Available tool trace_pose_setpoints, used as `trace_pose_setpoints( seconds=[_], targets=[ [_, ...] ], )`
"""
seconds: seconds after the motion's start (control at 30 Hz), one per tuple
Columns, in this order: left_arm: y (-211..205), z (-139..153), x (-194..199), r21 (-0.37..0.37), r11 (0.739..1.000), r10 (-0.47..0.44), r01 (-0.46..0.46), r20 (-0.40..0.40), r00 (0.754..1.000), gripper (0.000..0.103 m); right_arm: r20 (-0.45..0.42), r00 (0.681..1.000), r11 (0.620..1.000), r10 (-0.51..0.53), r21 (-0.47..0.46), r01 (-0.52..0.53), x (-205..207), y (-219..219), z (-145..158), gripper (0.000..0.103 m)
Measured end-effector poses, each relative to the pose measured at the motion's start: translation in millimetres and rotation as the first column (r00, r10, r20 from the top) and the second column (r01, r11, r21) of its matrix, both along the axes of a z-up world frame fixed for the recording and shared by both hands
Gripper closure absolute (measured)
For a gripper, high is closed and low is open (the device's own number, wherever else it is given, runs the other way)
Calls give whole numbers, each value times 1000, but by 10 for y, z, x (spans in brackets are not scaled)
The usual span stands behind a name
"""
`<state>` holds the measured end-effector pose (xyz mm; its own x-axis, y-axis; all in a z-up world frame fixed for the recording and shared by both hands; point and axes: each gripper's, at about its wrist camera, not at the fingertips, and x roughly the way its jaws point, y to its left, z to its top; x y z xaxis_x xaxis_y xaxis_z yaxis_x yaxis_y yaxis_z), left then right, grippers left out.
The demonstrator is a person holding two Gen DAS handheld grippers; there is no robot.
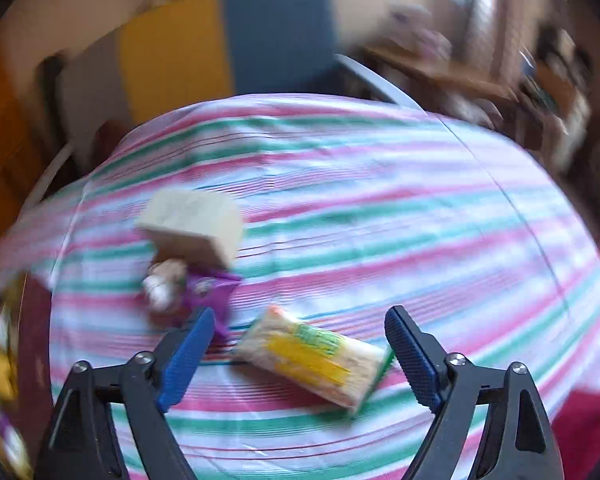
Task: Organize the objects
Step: 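Reach the left gripper to the white cloth bundle and grasp it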
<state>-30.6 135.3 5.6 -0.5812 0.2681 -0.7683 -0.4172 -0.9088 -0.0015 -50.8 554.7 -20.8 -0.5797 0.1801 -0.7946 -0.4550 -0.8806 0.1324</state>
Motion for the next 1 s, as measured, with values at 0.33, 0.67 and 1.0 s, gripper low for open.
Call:
trace_pose_setpoints(
  seconds=[0.33, 0.67, 1.0],
  targets=[
    [687, -58, -1, 23, 992, -126, 124, 60, 990, 57, 5, 990, 973, -143, -184, 141, 146, 364, -95, 11],
    [1250, -181, -110, 67, 978, -207, 199, 142, 968, 57, 3, 984, 958, -178, -226, 174, 186, 410, -146, 6],
    [1803, -394, -714, 173, 972, -200, 157, 273, 941, 68, -20, 988, 957, -151, -255, 141, 165, 376, -123, 5]
  ],
)
